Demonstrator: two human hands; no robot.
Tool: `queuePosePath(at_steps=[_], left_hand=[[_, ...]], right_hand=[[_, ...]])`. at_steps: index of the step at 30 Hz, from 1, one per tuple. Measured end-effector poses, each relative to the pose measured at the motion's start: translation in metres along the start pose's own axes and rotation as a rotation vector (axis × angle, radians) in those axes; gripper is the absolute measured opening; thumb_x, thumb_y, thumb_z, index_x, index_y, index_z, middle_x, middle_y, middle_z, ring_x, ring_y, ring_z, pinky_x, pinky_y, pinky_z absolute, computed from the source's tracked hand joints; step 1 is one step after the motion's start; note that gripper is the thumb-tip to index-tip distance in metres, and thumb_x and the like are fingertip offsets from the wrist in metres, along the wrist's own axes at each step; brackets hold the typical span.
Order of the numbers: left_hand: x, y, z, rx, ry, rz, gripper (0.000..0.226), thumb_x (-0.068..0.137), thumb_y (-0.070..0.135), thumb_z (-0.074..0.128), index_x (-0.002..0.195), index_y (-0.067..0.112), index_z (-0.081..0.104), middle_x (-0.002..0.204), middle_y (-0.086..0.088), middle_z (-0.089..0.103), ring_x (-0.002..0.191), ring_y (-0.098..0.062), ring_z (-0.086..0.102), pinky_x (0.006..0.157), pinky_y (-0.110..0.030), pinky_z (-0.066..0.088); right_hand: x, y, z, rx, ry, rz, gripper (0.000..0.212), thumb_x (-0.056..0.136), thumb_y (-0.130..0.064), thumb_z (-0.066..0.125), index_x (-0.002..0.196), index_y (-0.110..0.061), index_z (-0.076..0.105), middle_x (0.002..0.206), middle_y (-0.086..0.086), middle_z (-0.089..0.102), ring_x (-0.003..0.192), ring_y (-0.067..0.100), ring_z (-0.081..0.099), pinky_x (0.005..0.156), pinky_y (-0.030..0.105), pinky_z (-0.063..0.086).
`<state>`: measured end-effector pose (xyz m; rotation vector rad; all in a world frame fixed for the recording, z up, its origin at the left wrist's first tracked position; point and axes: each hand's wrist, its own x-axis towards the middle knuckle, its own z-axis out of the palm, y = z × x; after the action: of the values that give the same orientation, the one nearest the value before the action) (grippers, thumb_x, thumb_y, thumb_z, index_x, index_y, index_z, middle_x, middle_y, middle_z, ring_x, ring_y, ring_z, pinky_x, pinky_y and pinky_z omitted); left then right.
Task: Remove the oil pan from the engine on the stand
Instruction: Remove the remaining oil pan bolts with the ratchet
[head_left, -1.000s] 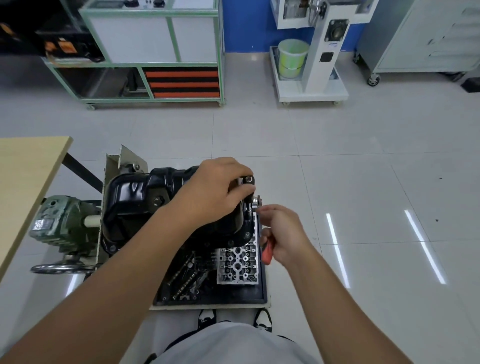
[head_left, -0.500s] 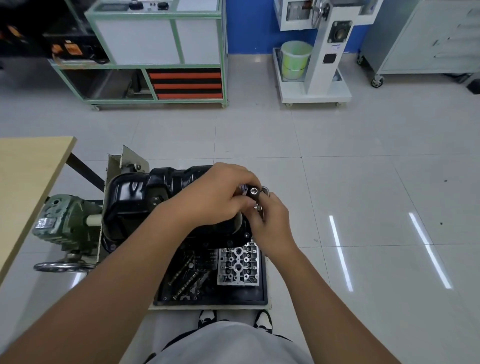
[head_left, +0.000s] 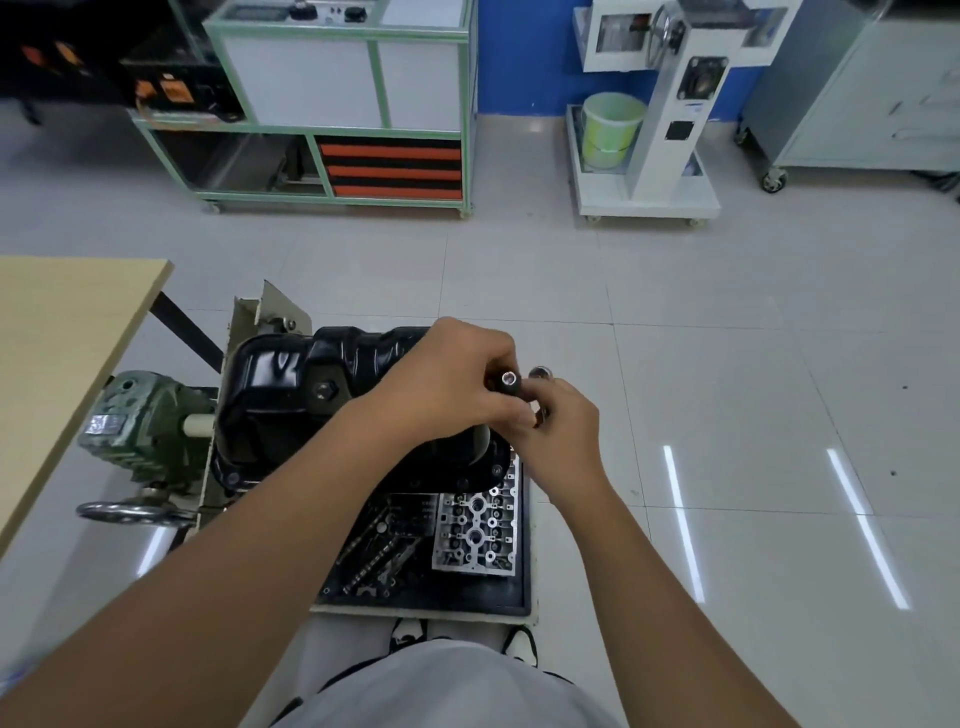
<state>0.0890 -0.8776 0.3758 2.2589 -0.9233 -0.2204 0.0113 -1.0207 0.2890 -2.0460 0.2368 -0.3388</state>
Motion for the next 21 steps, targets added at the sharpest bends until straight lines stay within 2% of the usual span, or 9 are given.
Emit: queuePosePath(at_steps=[2, 4, 6, 8, 11, 14, 16, 19, 21], left_hand=[[0.0, -0.002, 0.003, 0.009, 0.053, -0.035, 0.038, 0.062, 0.044, 0.095, 0.075, 0.021, 0.067, 0.063, 0.009, 0.06, 0.062, -0.003, 0.052, 0.056, -0.02, 0.038], [-0.002, 0.0, 0.002, -0.028, -0.001, 0.047, 0.032, 0.072, 0.037, 0.092, 0.093, 0.022, 0.073, 0.087, 0.011, 0.067, 0.081, -0.003, 0.06, 0.071, -0.023, 0.048], [-0.004, -0.002, -0.002, -0.033, -0.139, 0.128, 0.037, 0.084, 0.017, 0.082, 0.12, 0.021, 0.073, 0.112, 0.013, 0.068, 0.1, 0.0, 0.062, 0.085, -0.015, 0.048], [-0.003, -0.007, -0.006, -0.003, -0.2, 0.125, 0.041, 0.086, 0.008, 0.076, 0.125, 0.021, 0.072, 0.106, 0.017, 0.07, 0.097, 0.006, 0.063, 0.084, -0.008, 0.044], [-0.002, -0.005, -0.005, 0.041, -0.098, 0.054, 0.022, 0.079, 0.025, 0.085, 0.098, 0.027, 0.075, 0.077, 0.022, 0.065, 0.077, 0.004, 0.061, 0.066, -0.009, 0.04], [-0.003, -0.002, 0.005, 0.102, 0.037, -0.035, 0.042, 0.065, 0.05, 0.09, 0.068, 0.029, 0.054, 0.063, 0.011, 0.057, 0.063, -0.007, 0.053, 0.057, -0.027, 0.041], [-0.007, -0.002, 0.009, 0.057, 0.038, 0.009, 0.039, 0.07, 0.049, 0.089, 0.078, 0.028, 0.058, 0.075, 0.011, 0.06, 0.071, -0.006, 0.055, 0.065, -0.033, 0.048], [-0.011, -0.003, 0.003, -0.005, -0.169, 0.118, 0.035, 0.084, 0.021, 0.082, 0.116, 0.028, 0.069, 0.109, 0.017, 0.067, 0.099, 0.003, 0.06, 0.087, -0.015, 0.047], [-0.011, -0.005, 0.0, 0.017, -0.21, 0.129, 0.032, 0.086, 0.013, 0.078, 0.117, 0.023, 0.072, 0.107, 0.014, 0.071, 0.101, 0.0, 0.063, 0.089, -0.018, 0.048]], right_hand=[[0.0, 0.001, 0.004, -0.011, 0.034, 0.005, 0.025, 0.083, -0.033, 0.08, 0.071, -0.05, 0.065, 0.073, -0.008, 0.055, 0.071, 0.0, 0.056, 0.059, 0.008, 0.038], [-0.003, 0.001, 0.006, 0.003, 0.017, -0.043, 0.033, 0.089, -0.038, 0.07, 0.067, -0.058, 0.056, 0.073, -0.008, 0.053, 0.07, 0.003, 0.054, 0.058, 0.011, 0.036], [-0.005, 0.001, 0.002, 0.063, -0.046, -0.07, 0.017, 0.092, -0.041, 0.059, 0.083, -0.055, 0.064, 0.081, -0.009, 0.057, 0.075, 0.003, 0.056, 0.062, 0.011, 0.038], [-0.004, 0.002, 0.0, 0.088, -0.112, -0.086, 0.013, 0.095, -0.038, 0.062, 0.103, -0.04, 0.072, 0.087, -0.013, 0.059, 0.078, 0.003, 0.058, 0.065, 0.01, 0.039], [-0.001, 0.004, 0.004, 0.046, -0.066, -0.038, 0.022, 0.089, -0.033, 0.071, 0.081, -0.052, 0.064, 0.076, -0.011, 0.055, 0.074, 0.004, 0.056, 0.061, 0.009, 0.037], [-0.005, 0.006, 0.018, 0.033, 0.027, 0.039, 0.028, 0.08, -0.034, 0.073, 0.065, -0.052, 0.057, 0.068, -0.008, 0.054, 0.067, 0.006, 0.053, 0.057, 0.012, 0.037], [-0.012, 0.009, 0.024, 0.079, 0.05, 0.053, 0.019, 0.081, -0.036, 0.067, 0.07, -0.049, 0.058, 0.072, -0.009, 0.059, 0.069, 0.009, 0.055, 0.058, 0.017, 0.038], [-0.016, 0.012, 0.025, 0.123, 0.014, 0.03, 0.017, 0.086, -0.032, 0.062, 0.078, -0.047, 0.061, 0.079, -0.01, 0.064, 0.075, 0.009, 0.059, 0.065, 0.028, 0.045], [-0.015, 0.011, 0.022, 0.127, -0.027, 0.02, 0.009, 0.084, -0.044, 0.058, 0.078, -0.05, 0.059, 0.078, -0.009, 0.061, 0.073, 0.007, 0.056, 0.064, 0.022, 0.04]])
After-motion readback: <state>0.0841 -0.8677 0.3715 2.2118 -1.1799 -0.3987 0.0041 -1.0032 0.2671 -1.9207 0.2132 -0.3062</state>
